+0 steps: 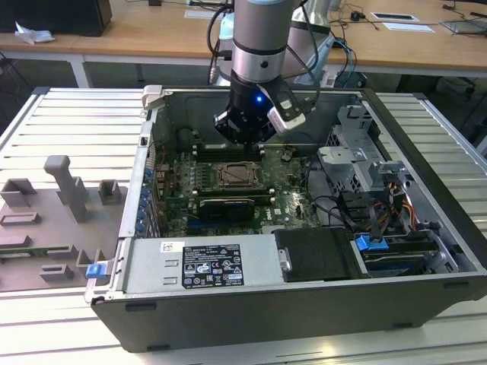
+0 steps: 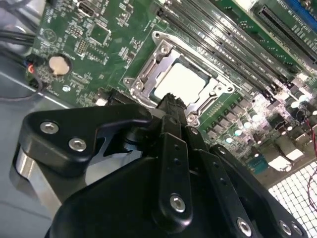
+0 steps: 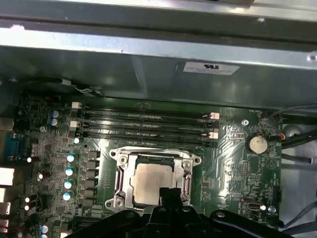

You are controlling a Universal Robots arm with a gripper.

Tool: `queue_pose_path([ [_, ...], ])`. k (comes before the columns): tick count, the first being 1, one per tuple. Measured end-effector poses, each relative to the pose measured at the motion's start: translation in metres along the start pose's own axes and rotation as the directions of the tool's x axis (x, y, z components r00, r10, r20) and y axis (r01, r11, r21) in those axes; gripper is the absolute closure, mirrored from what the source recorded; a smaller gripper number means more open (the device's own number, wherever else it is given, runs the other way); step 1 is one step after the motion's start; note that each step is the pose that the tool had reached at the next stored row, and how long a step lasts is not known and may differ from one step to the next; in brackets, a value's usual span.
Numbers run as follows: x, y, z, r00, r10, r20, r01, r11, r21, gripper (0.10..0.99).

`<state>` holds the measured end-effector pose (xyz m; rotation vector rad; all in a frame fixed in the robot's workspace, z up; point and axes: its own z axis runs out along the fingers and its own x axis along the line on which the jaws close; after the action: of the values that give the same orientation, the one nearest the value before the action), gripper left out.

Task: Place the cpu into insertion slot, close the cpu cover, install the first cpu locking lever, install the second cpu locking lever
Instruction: 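Install the second cpu locking lever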

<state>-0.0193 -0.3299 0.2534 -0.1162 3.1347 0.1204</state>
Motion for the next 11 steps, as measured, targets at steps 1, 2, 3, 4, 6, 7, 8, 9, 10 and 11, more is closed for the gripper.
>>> queue_pose_path([
  [1, 0.0001, -0.0017, 0.0009, 1.0000, 0.000, -0.0010, 0.000, 1.0000, 0.000, 0.980],
  [2, 0.0003, -0.0038, 0.0017, 1.0000, 0.000, -0.0013, 0.000, 1.0000, 0.000, 0.980],
  [3, 0.0005, -0.0066, 0.0028, 1.0000, 0.000, -0.0013, 0.000, 1.0000, 0.000, 0.980],
  [4, 0.0009, -0.0104, 0.0040, 1.0000, 0.000, -0.0012, 0.000, 1.0000, -0.001, 0.980],
  [6, 0.0018, -0.0185, 0.0062, 1.0000, 0.000, -0.0010, 0.000, 1.0000, -0.002, 0.980],
  [7, 0.0023, -0.0213, 0.0079, 1.0000, 0.000, -0.0010, 0.000, 1.0000, -0.003, 0.980],
  [8, 0.0027, -0.0246, 0.0104, 1.0000, -0.002, -0.0012, 0.002, 1.0000, -0.002, 0.980],
  [9, 0.0033, -0.0271, 0.0127, 1.0000, -0.004, -0.0012, 0.004, 1.0000, -0.004, 0.980],
  [10, 0.0043, -0.0290, 0.0137, 1.0000, -0.006, -0.0010, 0.006, 0.9999, -0.009, 0.980],
  [11, 0.0056, -0.0329, 0.0145, 1.0000, -0.009, -0.0003, 0.009, 0.9998, -0.020, 0.980],
])
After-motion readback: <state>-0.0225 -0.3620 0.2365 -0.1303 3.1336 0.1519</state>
